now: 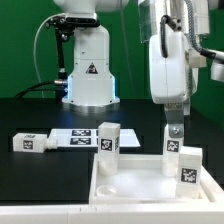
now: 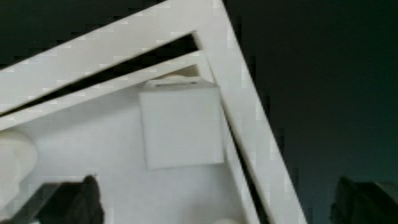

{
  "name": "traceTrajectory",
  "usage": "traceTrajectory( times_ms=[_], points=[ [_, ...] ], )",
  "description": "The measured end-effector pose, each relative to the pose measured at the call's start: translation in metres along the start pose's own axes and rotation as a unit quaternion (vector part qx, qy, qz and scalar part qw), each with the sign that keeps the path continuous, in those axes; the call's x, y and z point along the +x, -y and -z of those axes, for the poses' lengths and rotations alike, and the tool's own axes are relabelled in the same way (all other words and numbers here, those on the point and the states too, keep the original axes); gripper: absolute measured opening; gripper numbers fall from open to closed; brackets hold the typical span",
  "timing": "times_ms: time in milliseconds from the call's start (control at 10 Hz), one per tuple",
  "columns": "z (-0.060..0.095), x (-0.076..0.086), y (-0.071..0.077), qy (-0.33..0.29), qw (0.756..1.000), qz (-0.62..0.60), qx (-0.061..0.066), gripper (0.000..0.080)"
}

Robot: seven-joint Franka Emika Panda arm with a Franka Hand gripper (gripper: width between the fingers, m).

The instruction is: Assemble square table

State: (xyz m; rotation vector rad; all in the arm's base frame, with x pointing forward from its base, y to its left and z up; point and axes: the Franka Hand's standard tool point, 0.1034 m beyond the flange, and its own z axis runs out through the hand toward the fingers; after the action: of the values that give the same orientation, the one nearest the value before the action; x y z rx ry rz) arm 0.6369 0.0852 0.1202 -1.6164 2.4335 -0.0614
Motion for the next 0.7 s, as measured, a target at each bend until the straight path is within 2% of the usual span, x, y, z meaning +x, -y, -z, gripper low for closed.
traceTrajectory(
  times_ms=[300, 400, 600, 700],
  points=[
    [0.000, 0.003, 0.001, 0.000, 1.000, 0.014, 0.000, 0.0649],
    [0.006, 0.013, 0.004, 0.005, 0.999, 0.037, 0.004, 0.0649],
    [0.025, 0.049, -0.001, 0.021, 0.998, 0.053, 0.013, 0.0649],
    [0.040, 0.076, -0.004, 0.039, 0.998, 0.044, 0.021, 0.0649]
  ],
)
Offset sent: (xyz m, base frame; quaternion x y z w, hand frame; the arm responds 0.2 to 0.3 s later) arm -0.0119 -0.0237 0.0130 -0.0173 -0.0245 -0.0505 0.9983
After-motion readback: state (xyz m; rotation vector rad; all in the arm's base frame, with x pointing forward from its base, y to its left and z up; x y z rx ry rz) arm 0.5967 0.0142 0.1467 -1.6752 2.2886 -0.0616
